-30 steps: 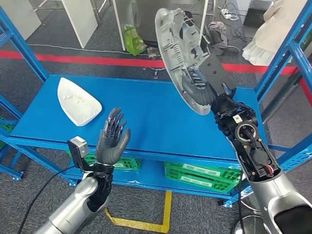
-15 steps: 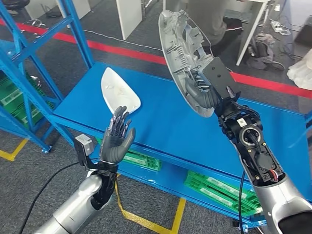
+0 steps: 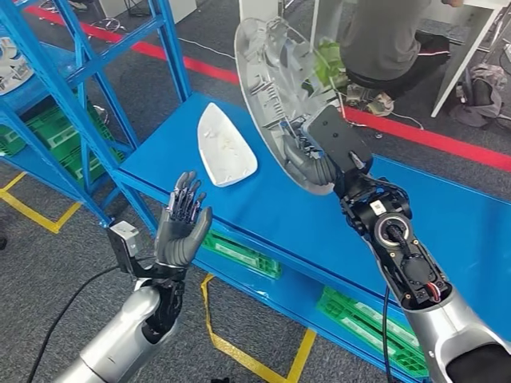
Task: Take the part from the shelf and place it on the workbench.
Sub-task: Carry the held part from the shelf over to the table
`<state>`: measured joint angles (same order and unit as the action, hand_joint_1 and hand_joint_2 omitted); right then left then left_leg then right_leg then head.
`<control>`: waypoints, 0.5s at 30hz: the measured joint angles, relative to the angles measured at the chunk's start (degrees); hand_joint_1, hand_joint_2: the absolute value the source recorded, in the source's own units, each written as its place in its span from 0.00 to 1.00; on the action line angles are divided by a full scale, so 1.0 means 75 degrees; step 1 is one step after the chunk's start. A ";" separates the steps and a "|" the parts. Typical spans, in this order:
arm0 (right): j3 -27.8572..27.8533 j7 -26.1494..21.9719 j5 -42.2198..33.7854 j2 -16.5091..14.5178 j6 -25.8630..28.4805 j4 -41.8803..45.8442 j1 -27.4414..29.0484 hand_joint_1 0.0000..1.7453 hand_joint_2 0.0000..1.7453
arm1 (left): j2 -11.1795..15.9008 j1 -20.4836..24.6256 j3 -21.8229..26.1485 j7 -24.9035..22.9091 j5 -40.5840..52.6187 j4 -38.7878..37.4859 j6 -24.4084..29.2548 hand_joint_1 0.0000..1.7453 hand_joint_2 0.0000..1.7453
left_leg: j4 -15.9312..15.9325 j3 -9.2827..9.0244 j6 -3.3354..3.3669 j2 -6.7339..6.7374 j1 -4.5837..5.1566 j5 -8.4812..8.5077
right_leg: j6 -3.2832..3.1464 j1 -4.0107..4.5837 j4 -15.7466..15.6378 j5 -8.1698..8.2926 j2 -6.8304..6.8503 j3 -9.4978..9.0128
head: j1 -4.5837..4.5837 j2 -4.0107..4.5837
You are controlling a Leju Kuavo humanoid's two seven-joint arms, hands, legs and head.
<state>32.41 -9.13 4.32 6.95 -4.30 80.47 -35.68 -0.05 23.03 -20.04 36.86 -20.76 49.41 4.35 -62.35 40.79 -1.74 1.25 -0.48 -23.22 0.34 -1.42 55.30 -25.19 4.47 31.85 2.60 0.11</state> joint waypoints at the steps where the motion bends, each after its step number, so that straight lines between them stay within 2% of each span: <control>1: 0.0020 0.0009 -0.0001 -0.0004 0.0004 0.0039 0.0007 1.00 1.00 | -0.0004 0.0028 0.0000 0.0011 0.0000 -0.0005 -0.0012 0.00 1.00 | 0.0540 -0.0294 0.0027 0.0121 0.0030 0.0188 | 0.0039 0.0014 -0.0013 -0.0021 0.0079 -0.0029 | 0.0029 0.0000; 2: 0.0041 0.0015 -0.0001 -0.0007 0.0006 0.0080 0.0014 1.00 1.00 | -0.0010 0.0061 0.0000 0.0023 -0.0001 -0.0011 -0.0021 0.00 1.00 | 0.0892 -0.0481 0.0062 0.0197 0.0059 0.0278 | 0.0083 0.0030 -0.0024 -0.0042 0.0141 -0.0050 | 0.0045 0.0000; 3: 0.0066 0.0020 -0.0001 -0.0012 0.0009 0.0132 0.0025 1.00 1.00 | -0.0017 0.0087 0.0000 0.0035 -0.0002 -0.0021 -0.0031 0.00 1.00 | 0.1057 -0.0563 0.0101 0.0218 0.0089 0.0289 | 0.0130 0.0046 -0.0038 -0.0056 0.0199 -0.0073 | 0.0052 0.0000; 5: 0.0124 0.0032 0.0015 -0.0030 0.0015 0.0258 0.0077 1.00 1.00 | -0.0024 0.0113 0.0000 0.0063 -0.0007 -0.0052 -0.0047 0.00 1.00 | 0.1065 -0.0567 0.0195 0.0054 0.0118 0.0275 | 0.0223 0.0053 -0.0075 -0.0088 0.0333 -0.0136 | 0.0043 0.0000; 6: 0.0152 0.0049 0.0028 -0.0042 0.0016 0.0328 0.0107 1.00 1.00 | -0.0022 0.0117 0.0000 0.0076 -0.0012 -0.0065 -0.0054 0.00 1.00 | 0.1071 -0.0590 0.0231 -0.0040 0.0107 0.0269 | 0.0267 0.0034 -0.0066 -0.0140 0.0332 -0.0159 | 0.0025 0.0000; 8: 0.0216 0.0089 0.0045 -0.0060 0.0015 0.0474 0.0162 1.00 1.00 | -0.0020 0.0143 0.0000 0.0110 -0.0020 -0.0084 -0.0059 0.00 1.00 | 0.1098 -0.0661 0.0309 -0.0205 0.0074 0.0260 | 0.0312 -0.0006 0.0285 -0.0419 0.0022 -0.0050 | -0.0034 0.0000; 10: 0.0293 0.0109 0.0047 -0.0064 0.0004 0.0593 0.0235 1.00 1.00 | -0.0034 0.0159 0.0000 0.0133 -0.0023 -0.0102 -0.0059 0.00 1.00 | 0.1107 -0.0714 0.0371 -0.0384 0.0076 0.0240 | 0.0304 0.0005 0.1387 -0.0905 -0.0424 0.0460 | -0.0141 0.0000; 11: 0.0334 0.0109 0.0047 -0.0064 -0.0004 0.0632 0.0270 1.00 1.00 | -0.0042 0.0156 0.0000 0.0135 -0.0025 -0.0112 -0.0058 0.00 1.00 | 0.1103 -0.0727 0.0389 -0.0488 0.0089 0.0231 | 0.0294 0.0029 0.1951 -0.1072 -0.0518 0.0760 | -0.0190 0.0000; 12: 0.0380 0.0111 0.0047 -0.0065 -0.0013 0.0667 0.0299 1.00 1.00 | -0.0045 0.0148 0.0000 0.0136 -0.0029 -0.0122 -0.0052 0.00 1.00 | 0.1099 -0.0743 0.0403 -0.0605 0.0105 0.0221 | 0.0279 0.0055 0.2365 -0.1137 -0.0569 0.1007 | -0.0233 0.0000; 13: 0.0425 0.0114 0.0039 -0.0066 -0.0022 0.0694 0.0313 1.00 1.00 | -0.0045 0.0142 0.0000 0.0136 -0.0034 -0.0130 -0.0043 0.00 1.00 | 0.1093 -0.0761 0.0410 -0.0728 0.0122 0.0212 | 0.0252 0.0074 0.2362 -0.0997 -0.0585 0.1072 | -0.0264 0.0000; 14: 0.0463 0.0117 0.0026 -0.0066 -0.0029 0.0712 0.0317 1.00 1.00 | -0.0044 0.0140 0.0000 0.0136 -0.0039 -0.0135 -0.0030 0.00 1.00 | 0.1088 -0.0782 0.0412 -0.0849 0.0135 0.0205 | 0.0216 0.0090 0.2064 -0.0734 -0.0612 0.0997 | -0.0289 0.0000; 15: 0.0497 0.0118 0.0012 -0.0068 -0.0039 0.0728 0.0317 1.00 1.00 | -0.0043 0.0141 0.0000 0.0136 -0.0043 -0.0136 -0.0012 0.00 1.00 | 0.1085 -0.0806 0.0411 -0.0968 0.0145 0.0197 | 0.0171 0.0104 0.1546 -0.0393 -0.0680 0.0811 | -0.0315 0.0000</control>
<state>36.13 -8.25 4.41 6.44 -4.59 85.93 -33.30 -0.37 24.09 -20.04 37.88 -21.09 48.39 4.26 -54.21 34.75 1.34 -6.01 0.60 -21.74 1.62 -0.64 66.89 -28.14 -0.63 37.93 0.24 0.11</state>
